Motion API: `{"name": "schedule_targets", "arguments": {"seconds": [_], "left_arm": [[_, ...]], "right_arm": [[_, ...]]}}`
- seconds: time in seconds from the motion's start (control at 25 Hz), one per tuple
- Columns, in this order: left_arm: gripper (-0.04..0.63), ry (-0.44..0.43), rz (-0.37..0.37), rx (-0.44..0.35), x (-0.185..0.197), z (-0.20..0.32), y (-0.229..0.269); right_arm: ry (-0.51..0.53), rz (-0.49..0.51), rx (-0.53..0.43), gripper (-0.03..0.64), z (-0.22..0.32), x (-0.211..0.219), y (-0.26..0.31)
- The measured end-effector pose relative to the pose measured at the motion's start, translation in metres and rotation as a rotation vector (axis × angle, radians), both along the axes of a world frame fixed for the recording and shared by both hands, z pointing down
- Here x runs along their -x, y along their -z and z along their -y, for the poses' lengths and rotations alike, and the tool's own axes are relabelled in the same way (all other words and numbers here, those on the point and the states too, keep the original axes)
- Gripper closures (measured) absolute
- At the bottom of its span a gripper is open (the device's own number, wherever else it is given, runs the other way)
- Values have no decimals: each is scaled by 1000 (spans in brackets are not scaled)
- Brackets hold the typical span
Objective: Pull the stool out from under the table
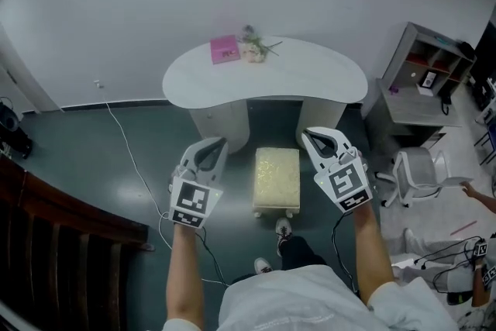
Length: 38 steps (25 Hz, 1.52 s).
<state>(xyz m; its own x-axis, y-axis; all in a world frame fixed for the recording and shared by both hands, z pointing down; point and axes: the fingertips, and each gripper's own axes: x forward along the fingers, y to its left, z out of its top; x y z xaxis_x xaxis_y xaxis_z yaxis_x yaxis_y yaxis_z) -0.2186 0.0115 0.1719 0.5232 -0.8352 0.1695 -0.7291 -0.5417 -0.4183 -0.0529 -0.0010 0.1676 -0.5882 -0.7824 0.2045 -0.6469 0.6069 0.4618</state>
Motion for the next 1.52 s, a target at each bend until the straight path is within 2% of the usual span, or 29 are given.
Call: {"name": "schedule_targets", "arguments": {"seconds": [0.2, 0.4, 0.64, 1.04, 1.52], "left_arm": [[575, 6, -2, -51, 4, -8, 26], [575, 35, 15, -61, 6, -16, 33], [575, 23, 22, -81, -3, -22, 41], [575, 4, 32, -89, -20, -27, 40], [575, 16, 34, -92, -15, -31, 36]], "right_arm": [[-6, 4, -37, 601, -6, 2, 23], [2, -3, -61, 601, -15, 0, 33], [6, -9, -62, 601, -21, -3, 37], [11, -13, -56, 603, -26, -7, 31], [5, -13, -53, 602, -27, -8, 27]]}}
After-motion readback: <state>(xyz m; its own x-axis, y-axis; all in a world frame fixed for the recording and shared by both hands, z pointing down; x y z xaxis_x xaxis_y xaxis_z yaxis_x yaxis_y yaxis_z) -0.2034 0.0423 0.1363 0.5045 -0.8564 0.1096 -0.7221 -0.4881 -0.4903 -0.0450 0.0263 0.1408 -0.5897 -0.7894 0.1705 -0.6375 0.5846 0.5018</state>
